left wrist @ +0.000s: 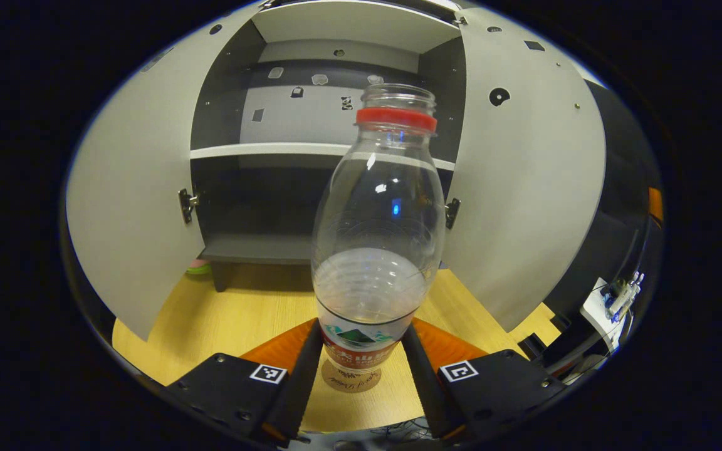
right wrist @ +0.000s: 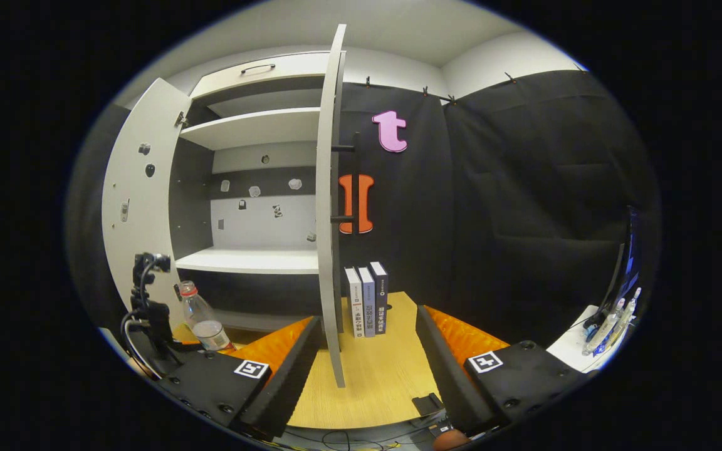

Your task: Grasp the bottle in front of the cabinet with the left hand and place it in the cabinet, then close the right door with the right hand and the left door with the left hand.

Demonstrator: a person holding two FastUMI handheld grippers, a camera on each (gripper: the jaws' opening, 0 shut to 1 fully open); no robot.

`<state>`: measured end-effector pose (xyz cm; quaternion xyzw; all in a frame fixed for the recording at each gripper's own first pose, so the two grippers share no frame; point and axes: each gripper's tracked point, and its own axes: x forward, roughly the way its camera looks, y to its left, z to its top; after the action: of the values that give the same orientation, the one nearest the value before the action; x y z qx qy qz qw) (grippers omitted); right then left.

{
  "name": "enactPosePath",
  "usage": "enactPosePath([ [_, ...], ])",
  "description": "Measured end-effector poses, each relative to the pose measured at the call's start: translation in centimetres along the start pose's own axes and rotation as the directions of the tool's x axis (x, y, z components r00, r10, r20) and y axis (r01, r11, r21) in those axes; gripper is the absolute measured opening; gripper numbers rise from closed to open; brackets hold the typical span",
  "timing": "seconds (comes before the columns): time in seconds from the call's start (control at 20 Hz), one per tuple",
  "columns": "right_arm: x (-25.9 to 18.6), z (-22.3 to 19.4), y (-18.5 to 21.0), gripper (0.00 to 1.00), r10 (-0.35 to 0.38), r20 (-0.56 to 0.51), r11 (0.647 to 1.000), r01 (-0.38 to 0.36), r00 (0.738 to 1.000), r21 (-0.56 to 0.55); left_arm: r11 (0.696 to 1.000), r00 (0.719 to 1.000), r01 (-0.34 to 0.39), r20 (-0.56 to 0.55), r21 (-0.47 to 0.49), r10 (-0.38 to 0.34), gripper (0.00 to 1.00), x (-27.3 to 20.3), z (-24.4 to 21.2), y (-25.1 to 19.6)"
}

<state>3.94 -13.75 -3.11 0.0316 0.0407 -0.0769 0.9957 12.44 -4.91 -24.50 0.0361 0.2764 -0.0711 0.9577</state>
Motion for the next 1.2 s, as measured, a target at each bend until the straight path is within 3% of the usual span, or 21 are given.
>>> enactPosePath([
  [0.4,0.6,-0.7,0.6,0.99,0.047,-0.01,0.999,-0.047,0.999,0.005,1.0,0.999,-0.011,0.053,-0.017,0.012,0.75,-1.0,11.1,2.8],
  [0.85,1.9,-1.3,-1.4,0.99,0.008,-0.029,1.0,-0.007,1.0,0.019,0.998,0.991,-0.05,0.122,0.026,0.046,0.74,2.3,21.5,5.7],
  [1.2,3.4,-1.3,-2.6,0.99,-0.029,-0.032,0.999,0.03,0.999,0.029,0.998,0.993,-0.041,0.11,0.048,0.036,0.74,7.4,25.8,4.9],
])
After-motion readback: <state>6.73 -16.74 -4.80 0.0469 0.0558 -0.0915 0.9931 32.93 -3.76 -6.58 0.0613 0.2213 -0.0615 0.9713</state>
